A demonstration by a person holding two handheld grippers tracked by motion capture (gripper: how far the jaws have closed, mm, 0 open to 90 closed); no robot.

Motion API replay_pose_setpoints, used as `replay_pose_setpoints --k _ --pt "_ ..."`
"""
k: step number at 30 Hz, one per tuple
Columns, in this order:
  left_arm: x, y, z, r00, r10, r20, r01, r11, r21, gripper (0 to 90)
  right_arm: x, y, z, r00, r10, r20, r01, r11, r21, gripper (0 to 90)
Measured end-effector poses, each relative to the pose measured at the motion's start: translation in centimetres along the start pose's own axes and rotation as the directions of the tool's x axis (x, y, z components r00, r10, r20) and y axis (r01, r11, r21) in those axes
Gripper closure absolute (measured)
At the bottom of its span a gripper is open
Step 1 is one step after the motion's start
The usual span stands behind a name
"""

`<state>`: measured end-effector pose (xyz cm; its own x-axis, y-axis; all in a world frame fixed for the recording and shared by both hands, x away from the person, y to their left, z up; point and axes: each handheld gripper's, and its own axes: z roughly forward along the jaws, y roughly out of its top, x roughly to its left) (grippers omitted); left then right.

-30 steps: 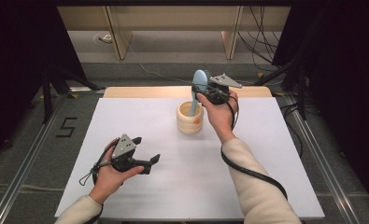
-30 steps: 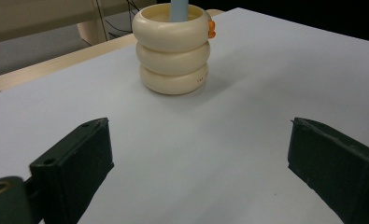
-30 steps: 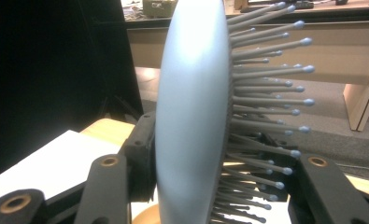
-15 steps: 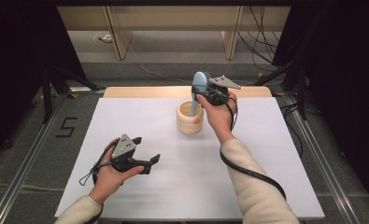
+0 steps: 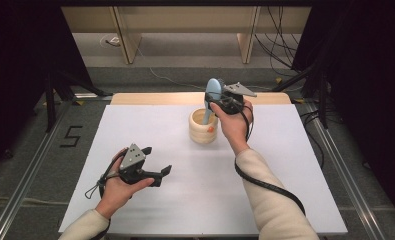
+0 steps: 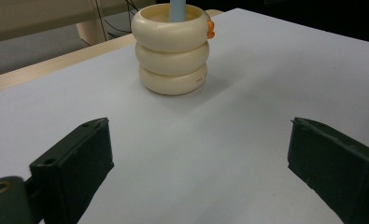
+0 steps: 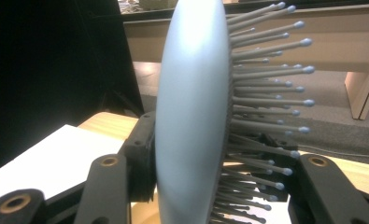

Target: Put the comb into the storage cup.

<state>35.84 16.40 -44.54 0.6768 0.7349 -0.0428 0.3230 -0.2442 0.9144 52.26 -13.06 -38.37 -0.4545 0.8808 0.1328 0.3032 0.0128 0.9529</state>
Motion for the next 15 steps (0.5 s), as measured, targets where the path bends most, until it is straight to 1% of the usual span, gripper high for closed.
replay_pose_setpoints --k 3,15 --pt "-0.02 0.0 0.01 1.0 0.001 0.0 -0.001 1.0 0.0 6.0 0.0 -0.12 0.02 1.0 -0.002 0.001 0.002 1.0 0.002 50.1" --pt "-0.03 -0.02 0.04 1.0 0.0 0.002 0.0 1.0 0.001 6.0 -0.32 -0.88 0.33 0.9997 0.025 0.001 -0.025 0.9996 0.013 50.0"
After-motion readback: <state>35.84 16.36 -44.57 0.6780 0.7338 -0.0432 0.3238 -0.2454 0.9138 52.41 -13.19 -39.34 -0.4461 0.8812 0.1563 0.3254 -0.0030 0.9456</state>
